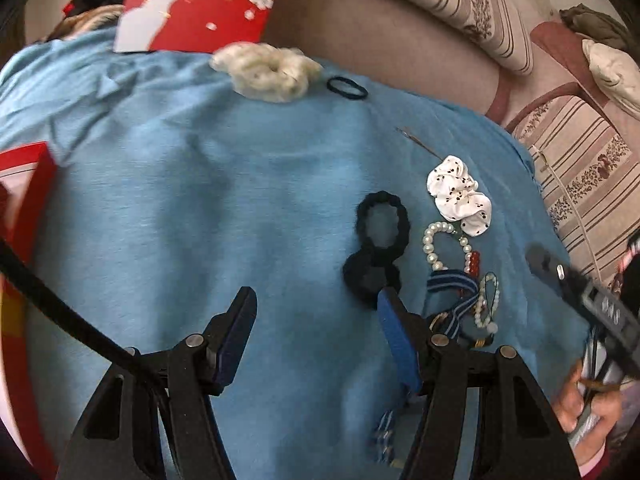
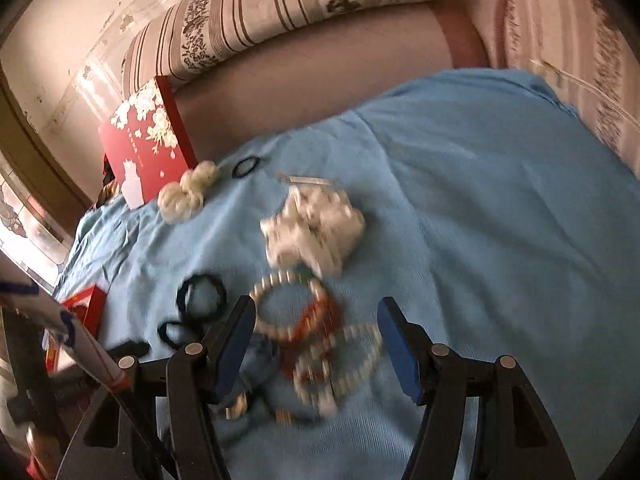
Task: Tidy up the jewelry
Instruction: 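Grasp the black hair tie with the left tool while the right grasps the white polka-dot scrunchie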
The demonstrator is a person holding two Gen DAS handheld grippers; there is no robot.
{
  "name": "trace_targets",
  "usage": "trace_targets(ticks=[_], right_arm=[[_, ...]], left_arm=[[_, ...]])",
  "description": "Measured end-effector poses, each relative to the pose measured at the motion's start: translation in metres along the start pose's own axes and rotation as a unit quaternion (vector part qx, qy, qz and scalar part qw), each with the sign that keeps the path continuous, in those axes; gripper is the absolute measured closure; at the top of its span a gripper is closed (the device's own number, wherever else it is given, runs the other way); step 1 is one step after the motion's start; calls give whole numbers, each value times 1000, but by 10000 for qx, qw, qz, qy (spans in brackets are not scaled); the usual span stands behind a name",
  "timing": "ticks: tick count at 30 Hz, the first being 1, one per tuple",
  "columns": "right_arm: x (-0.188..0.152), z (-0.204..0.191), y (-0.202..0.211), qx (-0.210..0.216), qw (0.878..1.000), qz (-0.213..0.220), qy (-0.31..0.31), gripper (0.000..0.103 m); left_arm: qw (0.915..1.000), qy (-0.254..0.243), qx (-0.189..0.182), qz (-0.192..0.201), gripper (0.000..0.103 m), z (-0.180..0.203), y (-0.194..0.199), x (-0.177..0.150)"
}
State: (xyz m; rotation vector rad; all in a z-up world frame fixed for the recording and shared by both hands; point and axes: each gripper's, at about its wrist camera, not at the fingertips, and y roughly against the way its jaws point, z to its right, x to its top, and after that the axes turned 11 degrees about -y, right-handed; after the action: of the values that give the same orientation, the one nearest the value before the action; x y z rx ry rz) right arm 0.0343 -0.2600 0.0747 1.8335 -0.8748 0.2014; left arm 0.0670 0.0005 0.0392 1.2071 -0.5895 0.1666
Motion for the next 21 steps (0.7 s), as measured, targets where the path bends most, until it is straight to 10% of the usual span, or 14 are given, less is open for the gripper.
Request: trace_targets(ticks=[14,17,19,21], right_arm=[[39,15,-74,140,9984,-320,-435,35],[39,12,-79,129,9988,-352,-324,56],[37,10,-82,190,9985,-438,-284,86],[35,7,-79,246,9987,-381,-242,91]], left_arm=[[9992,-23,-405,-18,43,12,-40,19],[9994,-41,-347,-83,84,18,-42,18],[9995,-77,-259,-144,95,22,-43,16],[9996,-78,-252,-134,97,24,-38,14]])
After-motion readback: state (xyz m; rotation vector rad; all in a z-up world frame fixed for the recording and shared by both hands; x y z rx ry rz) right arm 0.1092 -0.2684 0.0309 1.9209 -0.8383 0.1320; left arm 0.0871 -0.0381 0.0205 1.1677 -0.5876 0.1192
